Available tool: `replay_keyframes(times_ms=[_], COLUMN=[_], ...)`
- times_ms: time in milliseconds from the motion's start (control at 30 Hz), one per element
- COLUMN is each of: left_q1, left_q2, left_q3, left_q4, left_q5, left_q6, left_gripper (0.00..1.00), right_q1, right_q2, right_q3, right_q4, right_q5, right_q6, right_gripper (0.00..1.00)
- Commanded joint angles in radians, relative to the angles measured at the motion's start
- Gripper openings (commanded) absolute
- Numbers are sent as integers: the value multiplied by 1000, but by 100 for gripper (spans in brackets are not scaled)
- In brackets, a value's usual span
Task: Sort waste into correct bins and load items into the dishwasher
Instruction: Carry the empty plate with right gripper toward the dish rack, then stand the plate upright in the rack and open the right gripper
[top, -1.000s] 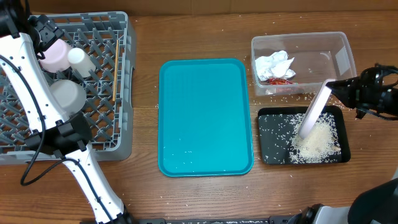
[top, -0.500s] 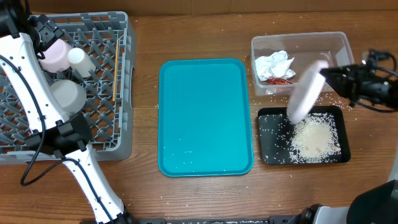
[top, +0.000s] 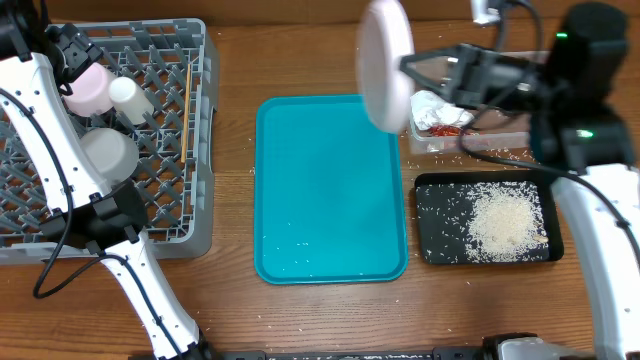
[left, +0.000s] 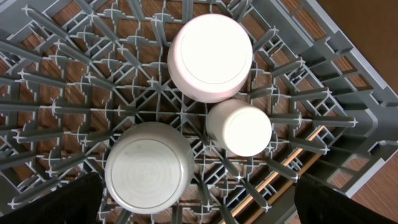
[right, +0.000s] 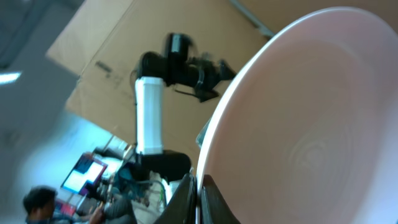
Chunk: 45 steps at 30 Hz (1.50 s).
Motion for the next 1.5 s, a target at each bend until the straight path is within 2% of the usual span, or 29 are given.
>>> replay_keyframes(times_ms=[0,133,300,467,633,700,767,1033,1267,1467], left_q1=[-5,-5,-5,-5,-5,-3,1,63,137,156], left_q2=[-8,-8,-8,-8,-8,-8,-8,-8,-8,-8], left_q3=[-3,-3,-3,-3,-3,-3,-3,-3,-3,-3], left_q4=[-2,-2,8,10,-3,-3,-3,-3,-2,-2], left_q5=[2,2,35,69,218,184,156,-145,-128,-119], left_q6=[16,16,-8,-22,34,88,83,-138,-141,-137], left_gripper=[100,100,100,100,100,100,100,100,100,100], right_q1=[114,228,345,436,516,557,583,618,634,667], right_q2=[80,187,353,480,560,589,604,632,646,682], right_q3=[14,14,14,16,33,37,40,47,47,47], right_q4=[108,315,705,866,866,867,867,865,808,828], right_q5=[137,234,307,451,550,628,672,689,710,703], right_q6=[137,222,381,451,450,450,449,454,489,514], right_gripper=[4,4,4,4,4,4,4,4,4,4])
